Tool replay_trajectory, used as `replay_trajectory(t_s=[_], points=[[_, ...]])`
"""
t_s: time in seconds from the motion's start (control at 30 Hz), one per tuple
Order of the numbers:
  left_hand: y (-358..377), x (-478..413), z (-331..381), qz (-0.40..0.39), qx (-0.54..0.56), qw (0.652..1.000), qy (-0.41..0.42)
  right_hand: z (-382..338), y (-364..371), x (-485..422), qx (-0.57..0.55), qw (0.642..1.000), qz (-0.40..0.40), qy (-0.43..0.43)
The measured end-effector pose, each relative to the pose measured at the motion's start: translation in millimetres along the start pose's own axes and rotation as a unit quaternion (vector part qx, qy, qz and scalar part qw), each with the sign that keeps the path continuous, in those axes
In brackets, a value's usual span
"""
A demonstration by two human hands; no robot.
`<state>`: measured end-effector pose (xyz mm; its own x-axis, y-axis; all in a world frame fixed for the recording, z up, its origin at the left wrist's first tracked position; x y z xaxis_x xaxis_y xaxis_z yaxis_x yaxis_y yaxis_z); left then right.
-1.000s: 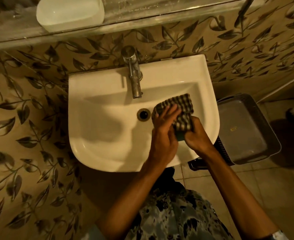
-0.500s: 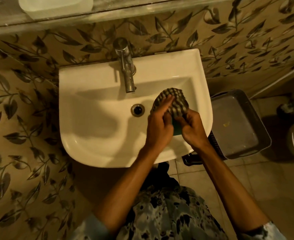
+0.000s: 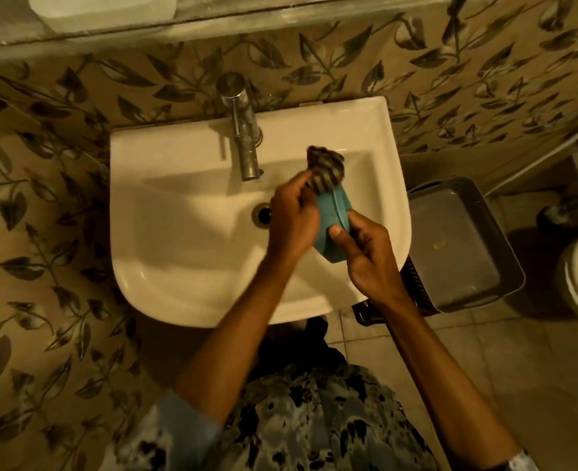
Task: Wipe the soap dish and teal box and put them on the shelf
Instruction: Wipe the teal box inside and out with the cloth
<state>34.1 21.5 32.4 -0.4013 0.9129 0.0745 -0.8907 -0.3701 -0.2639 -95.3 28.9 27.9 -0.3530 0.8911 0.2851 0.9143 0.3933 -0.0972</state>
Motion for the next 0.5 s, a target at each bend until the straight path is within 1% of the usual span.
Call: replay_trajectory(t_s=[0.03, 0.07, 0.1, 0.13, 0.17, 0.23, 0.33, 0.43, 0.5], points=[[1.0, -16.2, -4.2, -0.031, 0.087, 0.995, -0.037, -3.4, 2.9, 0.0, -0.007, 1.0, -0.013, -0.017], [3.2, -24.4, -6.3, -0.054, 0.185, 0.979, -0.072, -7.1, 3.7, -0.9, -0.026, 0.999, -0.024, -0.025], [5.1, -26.3, -9.3, -0.062, 0.256, 0.959, -0.102, -10.5, 2.7, -2.3, -0.045, 0.998, -0.033, -0.027], [4.8, -24.7, -10.4, -0.071, 0.286, 0.948, -0.116, -12.8, 1.3, -4.6, -0.062, 0.997, -0.04, -0.027], [3.8, -21.3, -10.9, -0.082, 0.29, 0.946, -0.118, -13.3, -1.2, -7.5, -0.072, 0.996, -0.045, -0.019], [0.7, -15.6, -16.5, -0.071, 0.262, 0.957, -0.1, -7.8, -4.6, -12.0, -0.063, 0.996, -0.06, 0.02], [1.8, -11.8, -16.7, -0.051, 0.216, 0.974, -0.042, 3.6, -2.0, -15.7, -0.045, 0.992, -0.087, 0.074], [9.8, 4.7, -11.4, -0.052, 0.204, 0.978, 0.003, 12.8, -5.0, -18.4, -0.052, 0.99, -0.076, 0.104], [8.3, 14.8, -10.5, -0.046, 0.186, 0.981, 0.018, 17.6, -7.0, -19.2, -0.038, 0.989, -0.089, 0.116]])
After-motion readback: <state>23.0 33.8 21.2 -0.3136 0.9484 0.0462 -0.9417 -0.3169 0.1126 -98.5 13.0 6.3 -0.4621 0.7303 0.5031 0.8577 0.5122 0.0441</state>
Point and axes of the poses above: each hand's wrist, its own x-axis away from the middle knuckle, its own y-axis out of the palm, z = x × y, the point moved 8 cm from there along -x, towards the middle knuckle, and after that the axes turned 13 degrees about y, right-handed, at the moved point
